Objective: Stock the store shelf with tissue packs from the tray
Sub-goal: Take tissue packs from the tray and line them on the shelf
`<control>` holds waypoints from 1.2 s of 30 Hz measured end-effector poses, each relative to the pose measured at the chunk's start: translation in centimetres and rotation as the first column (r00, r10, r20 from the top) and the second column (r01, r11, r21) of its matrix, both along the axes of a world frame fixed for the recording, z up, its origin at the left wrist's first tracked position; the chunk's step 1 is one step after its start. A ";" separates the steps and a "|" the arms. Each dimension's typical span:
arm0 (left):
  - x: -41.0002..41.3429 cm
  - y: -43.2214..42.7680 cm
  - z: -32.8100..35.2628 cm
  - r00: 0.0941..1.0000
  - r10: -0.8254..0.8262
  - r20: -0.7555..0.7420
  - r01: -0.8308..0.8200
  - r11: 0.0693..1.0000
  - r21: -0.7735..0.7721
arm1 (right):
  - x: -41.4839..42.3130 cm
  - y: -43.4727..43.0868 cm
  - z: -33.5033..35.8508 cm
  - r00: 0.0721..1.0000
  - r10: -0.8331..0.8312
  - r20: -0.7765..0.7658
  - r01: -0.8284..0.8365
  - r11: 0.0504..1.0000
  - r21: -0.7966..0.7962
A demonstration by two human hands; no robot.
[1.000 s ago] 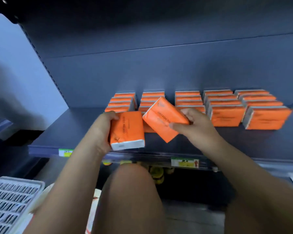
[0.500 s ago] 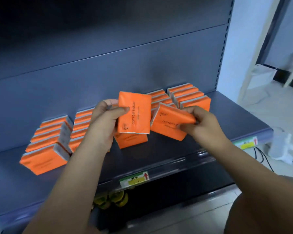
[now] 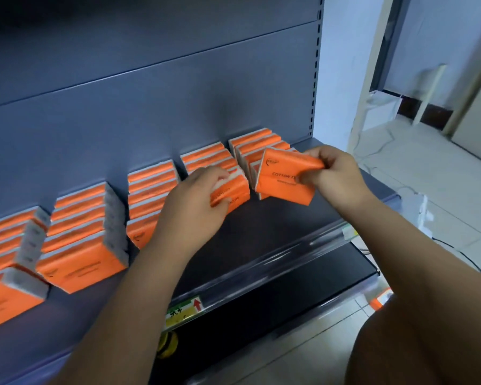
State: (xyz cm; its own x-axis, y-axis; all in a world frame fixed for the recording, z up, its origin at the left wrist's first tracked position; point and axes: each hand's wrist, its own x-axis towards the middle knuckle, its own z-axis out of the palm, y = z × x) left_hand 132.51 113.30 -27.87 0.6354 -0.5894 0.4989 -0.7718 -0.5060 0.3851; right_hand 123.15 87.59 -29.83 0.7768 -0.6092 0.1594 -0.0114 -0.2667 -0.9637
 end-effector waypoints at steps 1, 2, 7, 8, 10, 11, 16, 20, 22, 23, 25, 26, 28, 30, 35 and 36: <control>-0.1 -0.4 -0.1 0.999 -0.004 0.042 0.003 0.999 0.037 | 0.1 -0.2 0.0 1.000 0.004 -0.010 -0.004 1.000 -0.004; -0.2 -0.8 -0.2 0.997 -0.006 0.075 0.001 0.998 0.061 | 0.1 -0.3 0.0 1.000 0.008 -0.021 -0.009 1.000 -0.010; 0.4 -1.4 -0.9 0.989 0.026 0.149 -0.053 0.982 0.182 | 0.8 -1.3 -0.6 0.996 0.037 -0.077 -0.042 0.997 -0.066; 0.5 -1.4 -1.1 0.989 0.026 0.148 -0.055 0.979 0.194 | 1.0 -1.5 -0.8 0.995 0.040 -0.087 -0.046 0.996 -0.078; 0.6 -1.5 -1.4 0.987 0.022 0.159 -0.057 0.974 0.221 | 1.4 -1.9 -1.2 0.994 0.040 -0.104 -0.053 0.991 -0.120; 0.6 -1.5 -1.5 0.986 0.024 0.164 -0.063 0.970 0.233 | 1.5 -2.0 -1.4 0.993 0.039 -0.115 -0.056 0.988 -0.144; 0.8 -1.8 -1.9 0.984 0.040 0.175 -0.088 0.959 0.270 | 2.0 -2.4 -2.0 0.987 0.002 -0.163 -0.061 0.931 -0.359; 0.8 -2.0 -2.2 0.986 0.056 0.160 -0.097 0.960 0.261 | 2.1 -2.6 -2.6 0.989 -0.053 -0.139 -0.030 0.845 -0.535; 0.8 -2.1 -2.3 0.986 0.059 0.158 -0.099 0.962 0.256 | 2.1 -2.6 -2.7 0.992 -0.052 -0.113 -0.022 0.822 -0.569; 0.8 -2.1 -2.3 0.985 0.059 0.161 -0.099 0.962 0.255 | 2.1 -2.6 -2.8 0.993 -0.049 -0.104 -0.021 0.810 -0.586; 0.9 -2.0 -2.4 0.985 0.061 0.164 -0.103 0.960 0.260 | 2.2 -2.5 -2.9 0.994 -0.046 -0.096 -0.023 0.785 -0.619; 1.0 -1.9 -2.5 0.985 0.063 0.163 -0.105 0.959 0.263 | 2.2 -2.4 -2.9 0.994 -0.051 -0.099 -0.024 0.774 -0.633; 1.1 -1.9 -2.5 0.985 0.066 0.160 -0.108 0.957 0.271 | 2.2 -2.1 -2.9 0.992 -0.069 -0.104 -0.016 0.752 -0.659; 1.1 -1.9 -2.5 0.985 0.072 0.158 -0.114 0.954 0.276 | 2.3 -1.9 -2.8 0.993 -0.072 -0.097 -0.014 0.733 -0.680; 1.0 -2.1 -2.7 0.984 0.088 0.152 -0.128 0.954 0.272 | 2.4 -1.4 -2.9 0.990 -0.091 -0.111 -0.017 0.692 -0.722; 1.0 -2.2 -2.7 0.984 0.091 0.153 -0.130 0.954 0.269 | 2.4 -1.3 -3.0 0.989 -0.095 -0.111 -0.015 0.685 -0.728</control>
State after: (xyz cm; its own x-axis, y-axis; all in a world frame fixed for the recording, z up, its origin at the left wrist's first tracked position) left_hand 133.55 111.12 -30.59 0.6409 -0.6469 0.4133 -0.7407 -0.6625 0.1116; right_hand 125.56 86.27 -32.78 0.8010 -0.3766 0.4654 -0.1471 -0.8773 -0.4568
